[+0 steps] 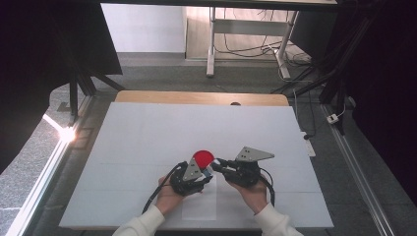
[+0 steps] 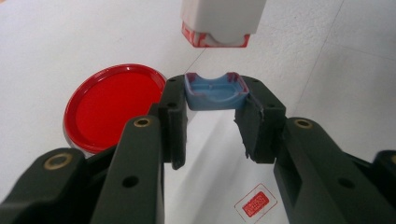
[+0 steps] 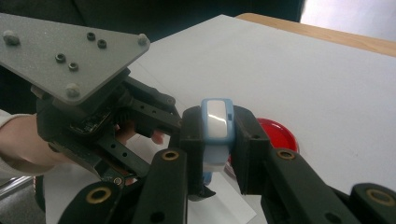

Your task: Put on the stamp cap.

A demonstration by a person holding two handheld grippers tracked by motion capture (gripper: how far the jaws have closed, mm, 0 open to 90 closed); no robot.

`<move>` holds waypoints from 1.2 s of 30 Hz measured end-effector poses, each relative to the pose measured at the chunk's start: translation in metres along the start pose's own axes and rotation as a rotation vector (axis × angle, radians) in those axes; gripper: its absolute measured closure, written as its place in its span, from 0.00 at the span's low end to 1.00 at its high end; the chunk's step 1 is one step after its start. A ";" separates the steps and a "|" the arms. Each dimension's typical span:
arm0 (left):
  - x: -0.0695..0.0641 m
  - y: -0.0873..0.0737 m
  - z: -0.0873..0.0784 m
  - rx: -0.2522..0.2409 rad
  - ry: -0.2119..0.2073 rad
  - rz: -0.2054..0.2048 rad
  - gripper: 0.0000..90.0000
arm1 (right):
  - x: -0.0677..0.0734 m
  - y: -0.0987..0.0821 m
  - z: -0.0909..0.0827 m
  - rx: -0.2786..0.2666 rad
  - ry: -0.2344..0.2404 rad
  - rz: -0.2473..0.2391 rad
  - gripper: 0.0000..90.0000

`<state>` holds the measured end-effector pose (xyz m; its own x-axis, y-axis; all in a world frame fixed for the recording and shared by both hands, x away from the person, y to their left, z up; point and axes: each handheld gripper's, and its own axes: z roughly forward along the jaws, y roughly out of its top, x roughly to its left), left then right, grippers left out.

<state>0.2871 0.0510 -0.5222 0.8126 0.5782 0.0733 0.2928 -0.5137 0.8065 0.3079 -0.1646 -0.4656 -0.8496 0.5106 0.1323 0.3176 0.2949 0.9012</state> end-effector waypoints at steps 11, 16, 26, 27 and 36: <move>0.000 0.000 -0.001 -0.007 0.006 -0.001 0.71 | 0.005 -0.002 0.004 0.013 -0.002 0.006 0.83; -0.001 0.000 -0.002 -0.012 0.010 -0.003 0.71 | 0.007 -0.004 0.007 0.027 -0.013 0.020 0.83; 0.000 0.000 -0.002 -0.010 0.011 -0.001 0.71 | 0.006 -0.004 0.008 0.026 -0.027 0.033 0.83; 0.000 0.000 -0.001 -0.010 0.012 -0.001 0.71 | 0.006 -0.004 0.008 0.026 -0.028 0.035 0.83; -0.001 0.000 -0.001 -0.010 0.015 0.003 0.71 | 0.008 -0.006 0.010 0.023 -0.036 0.072 0.83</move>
<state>0.2853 0.0513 -0.5218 0.8055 0.5865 0.0846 0.2853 -0.5089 0.8122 0.3040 -0.1542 -0.4739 -0.8087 0.5598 0.1807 0.3868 0.2747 0.8803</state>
